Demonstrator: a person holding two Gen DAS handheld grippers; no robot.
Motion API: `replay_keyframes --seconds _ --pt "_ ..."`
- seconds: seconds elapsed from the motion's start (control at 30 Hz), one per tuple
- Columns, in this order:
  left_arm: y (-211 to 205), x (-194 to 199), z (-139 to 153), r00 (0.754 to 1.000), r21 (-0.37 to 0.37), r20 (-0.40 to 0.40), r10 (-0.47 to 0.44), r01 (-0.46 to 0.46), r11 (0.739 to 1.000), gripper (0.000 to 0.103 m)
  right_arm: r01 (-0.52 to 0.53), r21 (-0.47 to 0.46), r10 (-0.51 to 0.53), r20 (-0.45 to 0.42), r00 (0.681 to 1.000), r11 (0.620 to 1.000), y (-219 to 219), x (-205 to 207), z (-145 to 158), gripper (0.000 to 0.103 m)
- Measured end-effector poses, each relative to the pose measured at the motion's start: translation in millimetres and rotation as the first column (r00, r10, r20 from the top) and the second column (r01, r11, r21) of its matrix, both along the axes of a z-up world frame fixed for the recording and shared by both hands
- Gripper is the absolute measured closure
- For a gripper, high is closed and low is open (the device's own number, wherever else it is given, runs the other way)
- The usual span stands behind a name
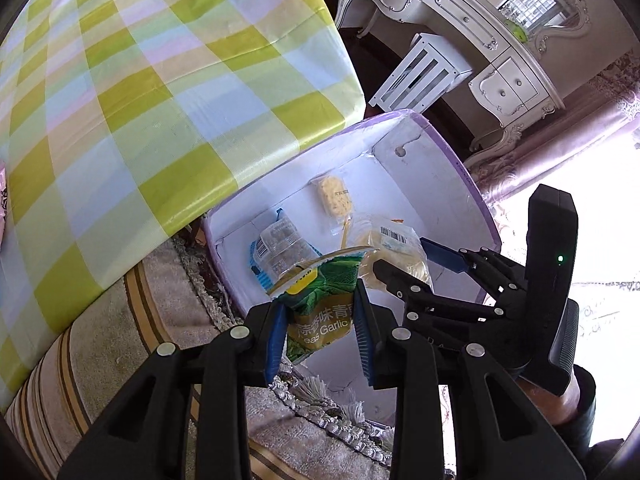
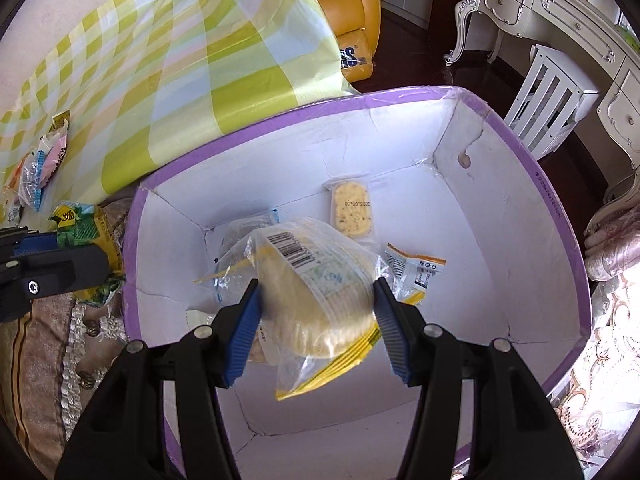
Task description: Organize snacks
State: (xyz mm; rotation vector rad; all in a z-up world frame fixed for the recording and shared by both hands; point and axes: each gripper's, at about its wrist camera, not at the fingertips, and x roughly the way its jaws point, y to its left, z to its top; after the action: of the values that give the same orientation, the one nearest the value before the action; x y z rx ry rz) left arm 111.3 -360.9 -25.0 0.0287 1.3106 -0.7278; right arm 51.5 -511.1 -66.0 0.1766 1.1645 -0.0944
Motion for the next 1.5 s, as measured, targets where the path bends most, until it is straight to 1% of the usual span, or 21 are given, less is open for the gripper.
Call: replay_keyframes --seconds 0.03,0.1,0.13,0.17,0.2,0.27,0.43,0.67,0.77,0.93,1.27,1.4,1.5 --pt "1 1 -1 1.0 0.0 -0.004 0.001 -0.001 1.0 0.07 0.003 -0.003 -0.003 -0.002 1.0 1.0 0 0 -1 0.046" --pt "1 2 -2 1.0 -0.003 -0.01 0.008 -0.008 1.0 0.064 0.012 -0.021 -0.012 -0.003 1.0 1.0 -1 0 -1 0.045" --pt "1 2 -2 1.0 -0.003 -0.01 0.011 -0.011 1.0 0.057 0.015 -0.034 -0.015 0.001 1.0 0.999 -1 0 0 0.044" --pt "1 2 -2 1.0 -0.004 -0.009 0.014 -0.014 1.0 0.052 0.02 -0.05 -0.019 0.007 1.0 0.999 -1 0 2 0.039" --pt "2 2 -1 1.0 -0.006 -0.005 0.016 -0.016 1.0 0.052 0.024 -0.065 -0.023 0.015 1.0 0.998 -1 0 5 0.032" --pt "3 1 1 1.0 -0.007 0.01 0.025 -0.025 1.0 0.051 0.03 -0.098 -0.028 0.027 0.999 0.995 0 0 9 0.029" --pt "15 3 9 0.996 -0.009 0.054 0.078 -0.077 0.997 0.046 0.041 -0.189 -0.03 0.058 0.998 0.981 8 2 24 0.027" --pt "46 6 25 0.976 0.009 0.149 0.158 -0.161 0.987 0.045 0.028 -0.263 0.001 0.11 0.994 0.964 30 9 44 0.027" --pt "62 8 30 0.963 0.018 0.184 0.195 -0.202 0.979 0.045 0.024 -0.282 0.011 0.124 0.992 0.959 41 14 52 0.027" --pt "94 12 35 0.943 0.012 0.207 0.262 -0.27 0.963 0.045 0.011 -0.314 0.038 0.148 0.988 0.949 60 21 63 0.026" --pt "158 12 45 0.883 -0.012 0.247 0.399 -0.409 0.912 0.045 -0.04 -0.34 0.105 0.174 0.979 0.94 97 34 80 0.026" --pt "186 11 46 0.854 -0.029 0.249 0.458 -0.466 0.884 0.045 -0.075 -0.331 0.14 0.176 0.974 0.941 114 39 86 0.026" --pt "208 10 46 0.831 -0.043 0.24 0.502 -0.507 0.861 0.045 -0.109 -0.28 0.164 0.181 0.97 0.954 128 44 92 0.026"
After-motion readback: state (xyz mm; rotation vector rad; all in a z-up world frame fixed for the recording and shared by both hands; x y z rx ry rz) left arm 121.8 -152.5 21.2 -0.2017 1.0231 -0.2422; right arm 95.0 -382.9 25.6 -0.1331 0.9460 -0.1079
